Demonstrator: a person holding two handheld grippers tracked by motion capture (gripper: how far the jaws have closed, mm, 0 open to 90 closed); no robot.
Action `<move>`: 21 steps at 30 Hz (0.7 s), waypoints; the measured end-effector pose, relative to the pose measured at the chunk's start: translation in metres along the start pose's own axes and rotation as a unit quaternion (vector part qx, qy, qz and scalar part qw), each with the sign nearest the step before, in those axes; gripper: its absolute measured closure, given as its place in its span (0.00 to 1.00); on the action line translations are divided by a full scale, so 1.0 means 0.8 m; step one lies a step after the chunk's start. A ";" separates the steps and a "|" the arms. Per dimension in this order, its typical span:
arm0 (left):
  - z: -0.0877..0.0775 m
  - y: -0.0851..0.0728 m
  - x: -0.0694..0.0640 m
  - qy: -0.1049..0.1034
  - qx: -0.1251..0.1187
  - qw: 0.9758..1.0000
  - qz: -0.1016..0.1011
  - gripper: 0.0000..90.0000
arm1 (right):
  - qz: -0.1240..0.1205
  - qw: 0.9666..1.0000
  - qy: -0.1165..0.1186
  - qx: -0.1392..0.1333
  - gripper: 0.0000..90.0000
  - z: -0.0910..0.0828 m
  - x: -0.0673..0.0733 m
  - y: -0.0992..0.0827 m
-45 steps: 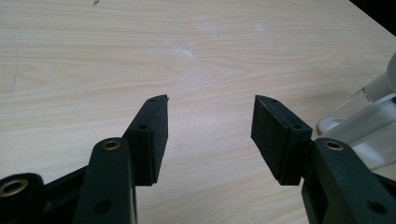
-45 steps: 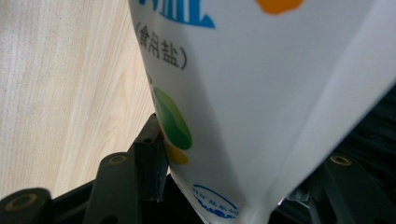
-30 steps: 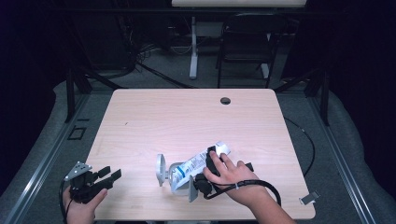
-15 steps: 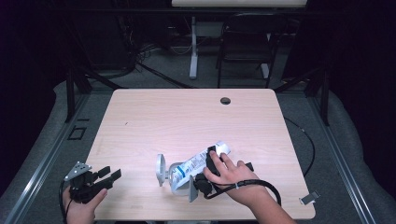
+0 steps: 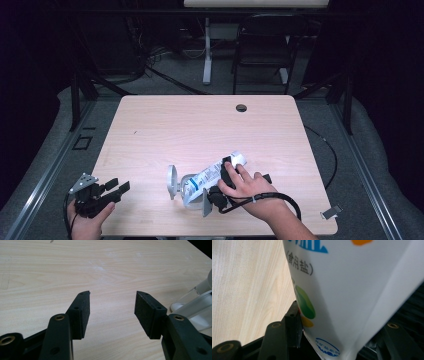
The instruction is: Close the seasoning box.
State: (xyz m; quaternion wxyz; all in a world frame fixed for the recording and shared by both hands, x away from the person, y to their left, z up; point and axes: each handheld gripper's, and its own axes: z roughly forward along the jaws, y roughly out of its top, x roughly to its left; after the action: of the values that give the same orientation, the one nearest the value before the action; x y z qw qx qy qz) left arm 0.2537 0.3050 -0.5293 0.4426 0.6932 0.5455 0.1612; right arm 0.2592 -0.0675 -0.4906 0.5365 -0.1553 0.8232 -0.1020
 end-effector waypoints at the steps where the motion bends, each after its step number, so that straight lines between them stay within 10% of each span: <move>1: 0.000 0.000 0.000 0.000 0.000 1.000 0.000 0.52 | 0.000 1.000 0.000 0.000 0.52 0.000 0.000 0.000; 21: 0.000 -0.001 0.001 0.002 0.001 1.000 -0.002 0.52 | -0.004 1.000 -0.004 0.000 0.52 0.000 0.000 0.000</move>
State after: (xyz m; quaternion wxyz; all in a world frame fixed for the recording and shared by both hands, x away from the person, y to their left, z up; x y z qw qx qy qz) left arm 0.2537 0.3061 -0.5300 0.4412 0.6921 0.5480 0.1613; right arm 0.2589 -0.0674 -0.4906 0.5398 -0.1589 0.8202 -0.1030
